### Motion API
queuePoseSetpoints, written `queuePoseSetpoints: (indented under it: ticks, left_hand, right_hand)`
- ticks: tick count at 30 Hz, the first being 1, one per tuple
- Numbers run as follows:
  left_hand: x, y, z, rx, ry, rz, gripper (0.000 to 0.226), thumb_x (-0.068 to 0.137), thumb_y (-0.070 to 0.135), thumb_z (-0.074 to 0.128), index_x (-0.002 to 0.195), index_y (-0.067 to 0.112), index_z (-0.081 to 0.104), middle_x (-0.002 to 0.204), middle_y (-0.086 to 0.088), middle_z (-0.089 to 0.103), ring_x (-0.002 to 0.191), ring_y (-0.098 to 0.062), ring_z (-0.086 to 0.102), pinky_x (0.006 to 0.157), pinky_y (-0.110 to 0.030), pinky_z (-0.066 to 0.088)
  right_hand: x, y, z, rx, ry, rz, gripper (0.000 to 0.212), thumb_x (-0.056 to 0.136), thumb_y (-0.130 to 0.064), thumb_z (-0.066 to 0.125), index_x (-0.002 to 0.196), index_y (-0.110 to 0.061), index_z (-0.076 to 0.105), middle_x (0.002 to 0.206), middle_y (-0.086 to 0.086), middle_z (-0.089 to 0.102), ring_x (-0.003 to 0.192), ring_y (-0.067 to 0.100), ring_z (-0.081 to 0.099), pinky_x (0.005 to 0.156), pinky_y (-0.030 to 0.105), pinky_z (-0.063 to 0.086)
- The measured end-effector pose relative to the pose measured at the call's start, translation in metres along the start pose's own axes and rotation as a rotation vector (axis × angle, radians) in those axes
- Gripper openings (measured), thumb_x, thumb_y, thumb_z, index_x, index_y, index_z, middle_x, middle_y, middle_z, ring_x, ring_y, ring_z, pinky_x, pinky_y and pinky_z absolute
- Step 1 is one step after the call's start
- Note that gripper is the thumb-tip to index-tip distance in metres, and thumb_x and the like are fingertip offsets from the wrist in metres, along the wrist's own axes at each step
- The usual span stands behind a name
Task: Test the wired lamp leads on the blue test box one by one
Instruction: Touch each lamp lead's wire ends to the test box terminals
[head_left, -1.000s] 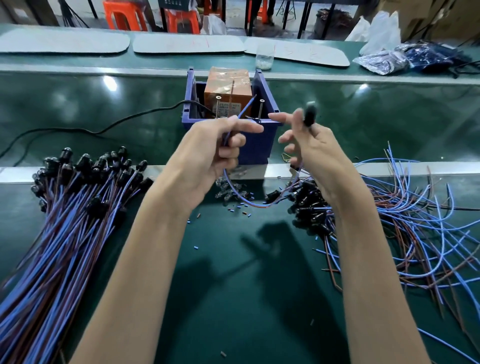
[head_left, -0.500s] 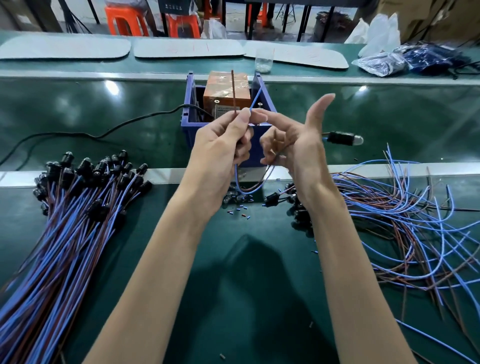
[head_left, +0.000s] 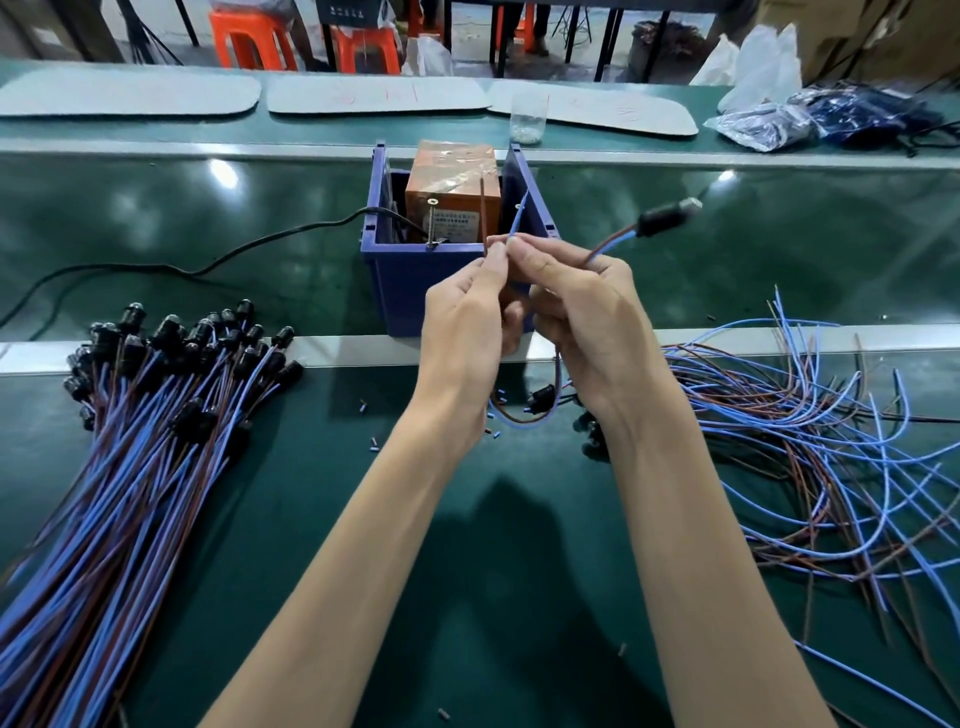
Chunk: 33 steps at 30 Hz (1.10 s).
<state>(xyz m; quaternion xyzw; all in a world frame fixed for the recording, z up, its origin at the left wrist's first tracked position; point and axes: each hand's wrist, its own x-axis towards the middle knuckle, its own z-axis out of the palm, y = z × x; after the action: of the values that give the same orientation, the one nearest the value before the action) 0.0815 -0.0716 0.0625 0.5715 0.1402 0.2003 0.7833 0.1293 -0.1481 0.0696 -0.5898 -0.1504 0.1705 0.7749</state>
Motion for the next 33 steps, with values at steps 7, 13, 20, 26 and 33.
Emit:
queuePoseSetpoints:
  ticks: [7,13,20,26,33]
  left_hand:
    - [0.008,0.000,-0.011,0.165,0.125,0.075,0.040,0.104,0.027,0.037,0.078,0.018,0.066,0.055,0.007,0.065,0.051,-0.006,0.060,0.048,-0.014,0.042]
    - [0.017,0.002,-0.026,0.176,0.323,0.145,0.037,0.105,0.029,0.035,0.082,0.017,0.061,0.038,0.012,0.040,0.036,-0.005,0.043,0.043,-0.017,0.034]
    - [0.023,-0.008,-0.025,0.195,0.390,0.161,0.024,0.101,0.015,0.027,0.089,0.025,0.045,0.057,0.010,0.039,0.052,-0.010,0.033,0.053,-0.025,0.028]
    - [0.025,-0.018,-0.025,0.216,0.382,0.176,0.022,0.101,0.011,0.026,0.105,0.026,0.042,0.068,0.006,0.046,0.058,-0.009,0.039,0.063,-0.029,0.034]
    - [0.025,-0.025,-0.031,0.323,0.430,0.223,0.017,0.103,0.014,0.031,0.098,0.028,0.040,0.065,0.010,0.060,0.033,-0.011,0.047,0.051,-0.025,0.041]
  right_hand:
    - [0.004,-0.003,0.005,-0.028,0.153,-0.027,0.024,0.101,-0.011,0.045,0.079,-0.016,0.053,0.074,0.000,0.064,0.050,0.005,0.061,0.037,0.011,0.031]
    - [0.011,-0.003,-0.006,0.084,0.234,-0.076,0.021,0.104,-0.013,0.036,0.086,-0.015,0.046,0.051,-0.004,0.061,0.043,0.009,0.059,0.034,0.013,0.029]
    - [0.020,0.005,-0.018,0.154,0.315,0.041,0.024,0.099,-0.003,0.040,0.088,-0.006,0.061,0.046,-0.009,0.033,0.037,0.002,0.022,0.035,0.014,0.016]
    - [0.024,0.007,-0.023,0.084,0.347,0.037,0.030,0.095,0.004,0.040,0.112,-0.009,0.060,0.058,-0.003,0.043,0.043,0.004,0.031,0.036,0.013,0.021]
    - [0.024,0.012,-0.026,0.013,0.431,-0.028,0.020,0.095,0.001,0.046,0.084,-0.012,0.058,0.053,-0.005,0.056,0.037,0.002,0.033,0.036,0.014,0.025]
